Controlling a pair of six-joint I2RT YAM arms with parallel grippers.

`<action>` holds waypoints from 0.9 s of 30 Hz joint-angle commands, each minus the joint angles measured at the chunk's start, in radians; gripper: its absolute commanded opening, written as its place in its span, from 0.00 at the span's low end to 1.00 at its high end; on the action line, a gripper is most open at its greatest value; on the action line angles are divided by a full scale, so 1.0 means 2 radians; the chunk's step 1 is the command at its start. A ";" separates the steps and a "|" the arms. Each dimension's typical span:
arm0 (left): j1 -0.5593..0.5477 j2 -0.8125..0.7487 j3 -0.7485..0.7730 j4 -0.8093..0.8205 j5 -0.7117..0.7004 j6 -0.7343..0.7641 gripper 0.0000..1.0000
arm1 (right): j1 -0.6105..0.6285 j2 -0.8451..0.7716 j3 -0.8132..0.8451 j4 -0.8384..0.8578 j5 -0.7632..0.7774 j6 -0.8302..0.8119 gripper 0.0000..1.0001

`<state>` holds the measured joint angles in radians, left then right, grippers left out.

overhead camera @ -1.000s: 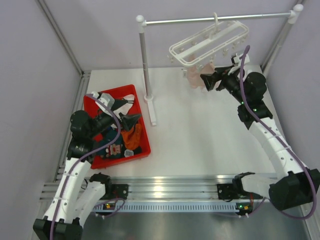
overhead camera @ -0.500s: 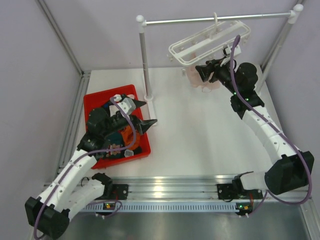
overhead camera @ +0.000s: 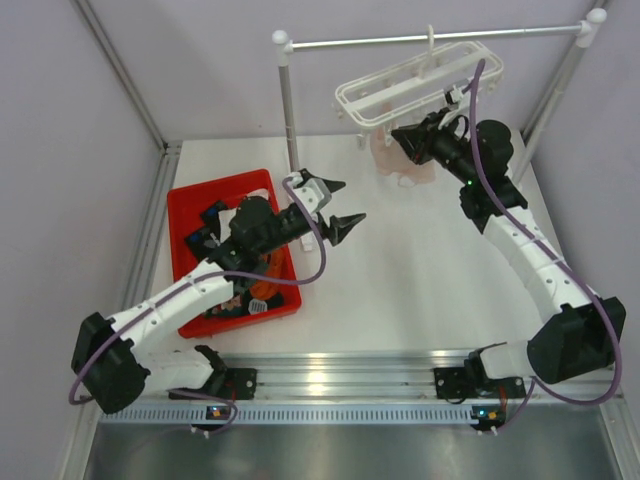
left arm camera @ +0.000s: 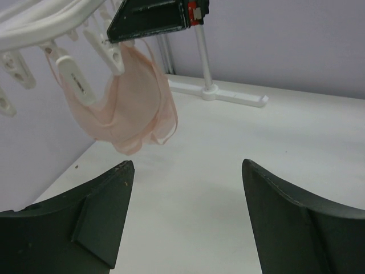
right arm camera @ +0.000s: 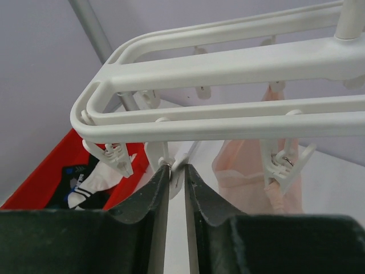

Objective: Clip the socks to the hanger
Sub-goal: Open the clamp at the hanger.

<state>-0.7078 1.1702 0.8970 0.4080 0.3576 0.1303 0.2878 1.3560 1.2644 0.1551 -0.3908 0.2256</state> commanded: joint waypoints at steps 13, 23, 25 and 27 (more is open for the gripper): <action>-0.091 0.143 0.130 0.120 -0.198 0.043 0.61 | 0.009 -0.026 0.029 -0.004 -0.012 0.055 0.20; -0.083 0.224 0.193 0.179 -0.220 0.063 0.64 | 0.006 -0.051 0.027 -0.016 -0.003 0.061 0.28; -0.080 0.240 0.207 0.183 -0.225 0.063 0.64 | 0.003 -0.055 0.028 -0.018 -0.001 0.062 0.31; -0.073 0.252 0.221 0.191 -0.233 0.059 0.64 | 0.000 -0.067 0.030 -0.022 0.007 0.062 0.34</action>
<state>-0.8722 1.6524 1.2732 0.6792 -0.0753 0.2428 0.2871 1.2827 1.2720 0.1001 -0.3958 0.3412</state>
